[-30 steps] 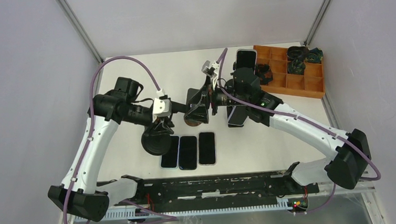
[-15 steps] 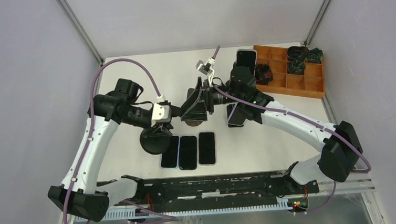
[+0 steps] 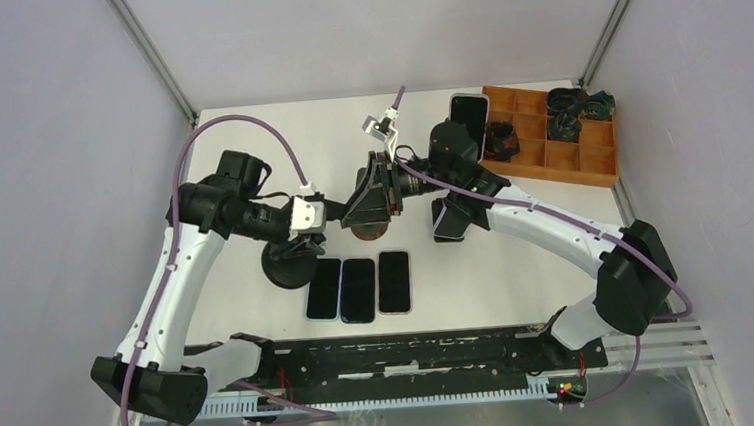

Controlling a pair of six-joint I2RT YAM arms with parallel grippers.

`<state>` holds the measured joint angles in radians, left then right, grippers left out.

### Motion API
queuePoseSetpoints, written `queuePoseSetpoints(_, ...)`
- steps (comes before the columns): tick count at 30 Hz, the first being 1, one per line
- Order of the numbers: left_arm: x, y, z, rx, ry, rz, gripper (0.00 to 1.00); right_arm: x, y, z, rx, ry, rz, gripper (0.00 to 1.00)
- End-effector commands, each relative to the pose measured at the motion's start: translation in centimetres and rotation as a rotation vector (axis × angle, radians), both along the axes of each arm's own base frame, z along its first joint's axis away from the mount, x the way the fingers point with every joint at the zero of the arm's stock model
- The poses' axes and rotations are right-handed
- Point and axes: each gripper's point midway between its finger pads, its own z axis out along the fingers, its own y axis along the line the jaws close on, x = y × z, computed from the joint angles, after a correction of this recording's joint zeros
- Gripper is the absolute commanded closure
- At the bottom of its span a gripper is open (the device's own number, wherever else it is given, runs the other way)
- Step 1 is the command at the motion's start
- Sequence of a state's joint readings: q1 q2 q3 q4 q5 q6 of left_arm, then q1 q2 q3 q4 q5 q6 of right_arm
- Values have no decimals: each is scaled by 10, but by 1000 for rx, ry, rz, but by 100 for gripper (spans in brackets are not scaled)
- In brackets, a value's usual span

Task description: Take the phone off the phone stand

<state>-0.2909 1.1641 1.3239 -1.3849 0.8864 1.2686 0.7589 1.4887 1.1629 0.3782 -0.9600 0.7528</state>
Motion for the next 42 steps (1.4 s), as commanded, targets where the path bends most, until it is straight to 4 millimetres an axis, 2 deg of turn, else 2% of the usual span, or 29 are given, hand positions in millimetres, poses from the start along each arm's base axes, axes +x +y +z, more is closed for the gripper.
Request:
queuePoseSetpoints(1, 15, -9, 18, -63, -82, 44, 91, 7, 6, 33, 74, -68, -18, 82)
queuePoseSetpoints(3, 22, -12, 23, -84, -66, 91, 71, 12, 8, 37, 79, -77, -38, 91)
queuePoseSetpoints(5, 30, -15, 30, -109, -49, 137, 61, 20, 12, 40, 71, -94, -63, 100)
queuePoseSetpoints(8, 41, -18, 44, -136, -18, 214, 39, 33, 18, 49, 74, -110, -95, 100)
queuePoseSetpoints(10, 49, -19, 53, -153, -25, 258, 29, 42, 21, 57, 84, -111, -109, 100)
queuePoseSetpoints(12, 55, -19, 61, -167, -47, 298, 2, 51, 24, 65, 97, -114, -124, 100)
queuePoseSetpoints(14, 63, -16, 67, -175, -73, 349, 0, 59, 25, 76, 116, -116, -133, 100)
queuePoseSetpoints(18, 80, -5, 79, -159, -132, 459, 0, 77, 25, 84, 124, -118, -158, 100)
queuePoseSetpoints(22, 104, 15, 87, -112, -185, 620, 0, 102, 22, 82, 111, -120, -201, 100)
queuePoseSetpoints(26, 117, 32, 94, -115, -185, 720, 0, 123, 28, 80, 109, -99, -214, 100)
queuePoseSetpoints(31, 135, 55, 118, -172, -181, 856, 0, 153, 36, 81, 125, -80, -241, 100)
queuePoseSetpoints(35, 137, 64, 127, -181, -176, 877, 0, 166, 42, 90, 186, -38, -232, 100)
queuePoseSetpoints(42, 132, 63, 120, -189, -171, 863, 0, 186, 53, 99, 259, -1, -227, 100)
